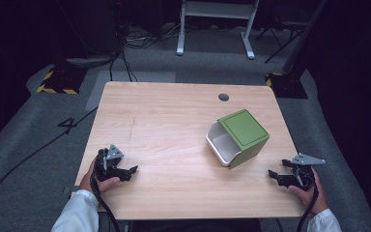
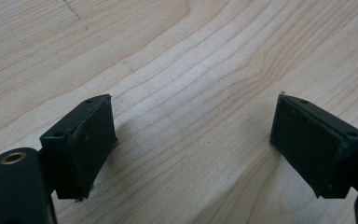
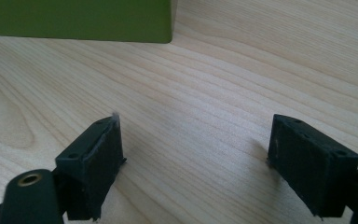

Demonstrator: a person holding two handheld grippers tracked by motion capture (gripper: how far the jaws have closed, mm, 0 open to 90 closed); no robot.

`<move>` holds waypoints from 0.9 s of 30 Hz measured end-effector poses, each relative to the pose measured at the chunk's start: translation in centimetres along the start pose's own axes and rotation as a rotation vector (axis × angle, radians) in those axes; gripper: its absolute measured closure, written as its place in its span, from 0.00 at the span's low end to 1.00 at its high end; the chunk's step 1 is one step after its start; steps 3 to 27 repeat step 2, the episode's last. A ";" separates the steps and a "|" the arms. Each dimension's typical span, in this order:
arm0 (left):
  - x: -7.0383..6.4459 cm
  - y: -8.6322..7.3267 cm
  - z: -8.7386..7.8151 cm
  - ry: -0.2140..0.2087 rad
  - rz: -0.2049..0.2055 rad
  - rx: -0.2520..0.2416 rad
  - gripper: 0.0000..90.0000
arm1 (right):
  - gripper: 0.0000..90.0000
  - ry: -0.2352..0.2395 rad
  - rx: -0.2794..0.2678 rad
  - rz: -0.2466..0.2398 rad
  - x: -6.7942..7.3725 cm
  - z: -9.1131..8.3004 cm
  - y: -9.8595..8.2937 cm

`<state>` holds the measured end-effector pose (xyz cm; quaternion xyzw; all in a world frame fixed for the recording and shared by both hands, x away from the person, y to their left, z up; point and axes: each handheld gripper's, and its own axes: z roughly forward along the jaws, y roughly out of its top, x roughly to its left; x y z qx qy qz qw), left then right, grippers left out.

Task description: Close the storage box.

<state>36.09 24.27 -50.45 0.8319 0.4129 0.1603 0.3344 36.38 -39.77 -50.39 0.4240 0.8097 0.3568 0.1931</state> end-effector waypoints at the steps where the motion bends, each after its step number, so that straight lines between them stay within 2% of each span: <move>1: 0.0 0.0 0.0 0.000 0.000 0.000 0.16 | 0.20 0.000 0.000 0.000 0.0 0.0 0.0; 27: 0.0 0.0 0.0 0.001 -0.001 0.000 0.16 | 0.20 -0.001 0.000 -0.001 0.0 0.0 0.0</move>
